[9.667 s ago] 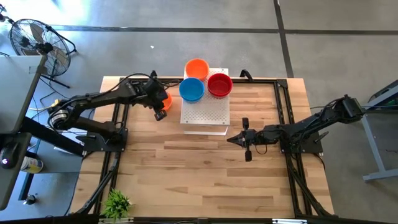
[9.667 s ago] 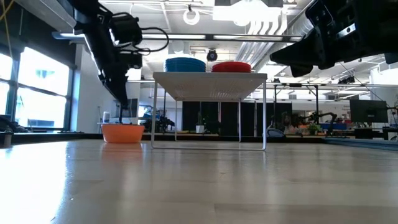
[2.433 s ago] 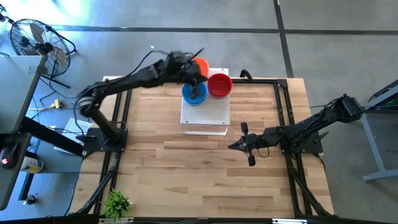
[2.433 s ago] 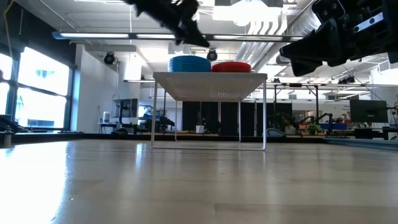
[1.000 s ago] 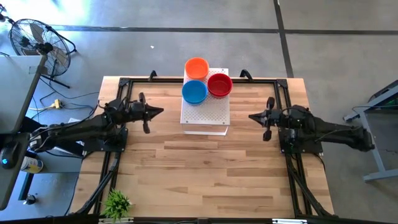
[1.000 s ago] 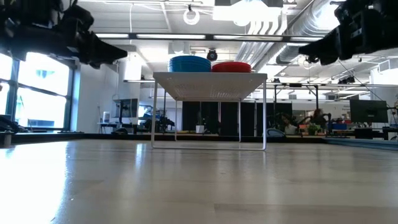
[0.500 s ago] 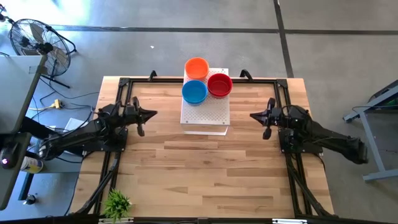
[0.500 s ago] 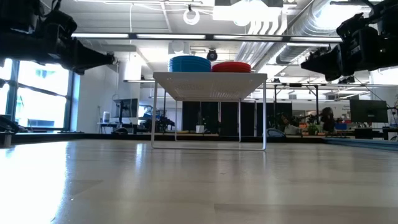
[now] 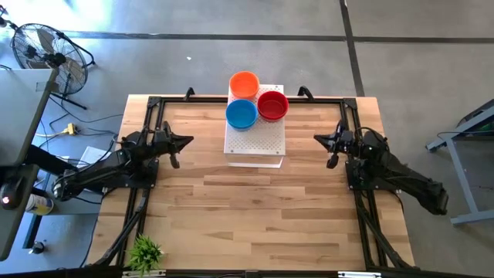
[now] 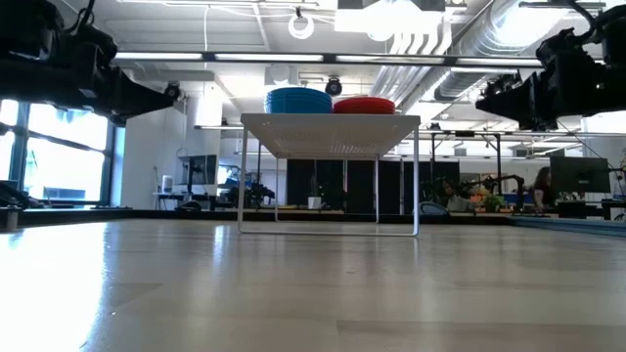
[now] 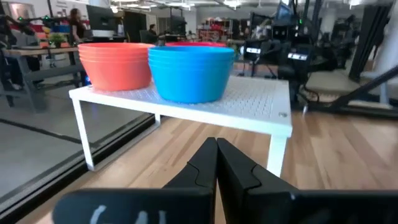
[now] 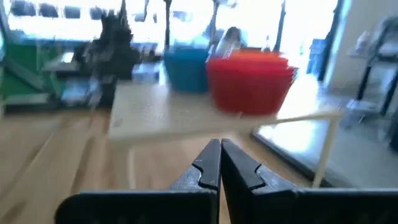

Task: Pick & Place Mini bowls
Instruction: Return to Home Position

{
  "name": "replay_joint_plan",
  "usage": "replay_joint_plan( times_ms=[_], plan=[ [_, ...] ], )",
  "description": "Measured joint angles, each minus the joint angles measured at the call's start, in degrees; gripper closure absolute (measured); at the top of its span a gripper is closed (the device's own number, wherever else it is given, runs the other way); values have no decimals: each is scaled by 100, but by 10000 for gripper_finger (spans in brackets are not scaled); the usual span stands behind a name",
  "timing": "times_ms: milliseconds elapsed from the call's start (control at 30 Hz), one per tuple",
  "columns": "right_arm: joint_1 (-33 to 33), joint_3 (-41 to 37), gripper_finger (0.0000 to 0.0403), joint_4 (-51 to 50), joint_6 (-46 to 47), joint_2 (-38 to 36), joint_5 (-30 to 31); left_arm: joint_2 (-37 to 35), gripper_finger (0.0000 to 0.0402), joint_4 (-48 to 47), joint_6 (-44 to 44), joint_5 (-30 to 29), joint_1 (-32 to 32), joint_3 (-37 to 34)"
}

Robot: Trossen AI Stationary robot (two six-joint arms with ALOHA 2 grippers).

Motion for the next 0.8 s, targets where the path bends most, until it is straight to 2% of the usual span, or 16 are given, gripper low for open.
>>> replay_joint_plan(
  times_ms=[100, 400, 533, 800],
  plan=[
    [-7, -194, 403, 517, -32, 10, 282, -4, 401, 58, -71, -109, 0, -3],
    [-7, -196, 403, 399, -76, 20, 895, 1, 401, 172, -88, -275, 0, -12],
    [-5, -198, 402, 333, 369, 82, 1351, 5, 401, -45, -89, -357, 0, -16],
    [-5, -198, 402, 341, 434, 125, 1412, 44, 401, -52, -88, -264, 0, -20]
  ],
)
